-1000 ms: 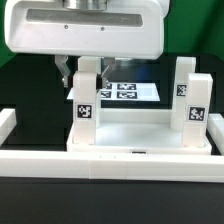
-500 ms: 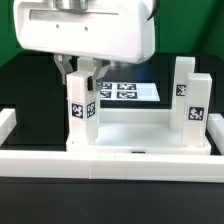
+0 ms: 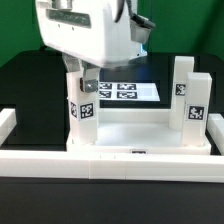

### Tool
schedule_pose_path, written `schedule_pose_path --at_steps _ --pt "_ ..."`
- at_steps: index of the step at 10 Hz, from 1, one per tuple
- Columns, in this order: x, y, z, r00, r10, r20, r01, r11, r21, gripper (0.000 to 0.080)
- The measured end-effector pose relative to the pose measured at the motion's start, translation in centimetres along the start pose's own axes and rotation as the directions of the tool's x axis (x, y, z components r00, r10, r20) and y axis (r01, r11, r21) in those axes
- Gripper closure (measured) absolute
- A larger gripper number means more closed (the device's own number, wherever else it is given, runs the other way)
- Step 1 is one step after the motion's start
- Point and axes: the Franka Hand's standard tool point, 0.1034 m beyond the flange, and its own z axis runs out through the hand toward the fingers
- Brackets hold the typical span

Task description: Assemble desk

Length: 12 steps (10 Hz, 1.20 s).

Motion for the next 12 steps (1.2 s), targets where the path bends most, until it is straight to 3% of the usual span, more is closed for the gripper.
schedule_pose_path --at_steps 3,6,7,8,9,12 --pt "-0.02 -0.14 0.00 0.960 0.279 0.001 -0.279 0.960 0.003 0.0509" --pt "-0.06 -0.13 0.00 0.970 0.243 0.000 -0.243 0.970 -0.001 0.0485" --pt "-0.24 -0.11 -0.01 0.976 0.216 0.004 -0.216 0.976 -0.011 0.0307" --pt "-0.38 -0.18 -0.07 0.993 0.119 -0.001 -0.119 0.993 -0.021 0.0307" --pt "-0.51 -0.35 -0.02 1.000 0.026 -0.004 -0.026 1.000 -0.017 0.0188" --pt "-0.49 -0.37 0.08 0.982 -0.187 -0.008 0.187 0.982 -0.014 0.0158"
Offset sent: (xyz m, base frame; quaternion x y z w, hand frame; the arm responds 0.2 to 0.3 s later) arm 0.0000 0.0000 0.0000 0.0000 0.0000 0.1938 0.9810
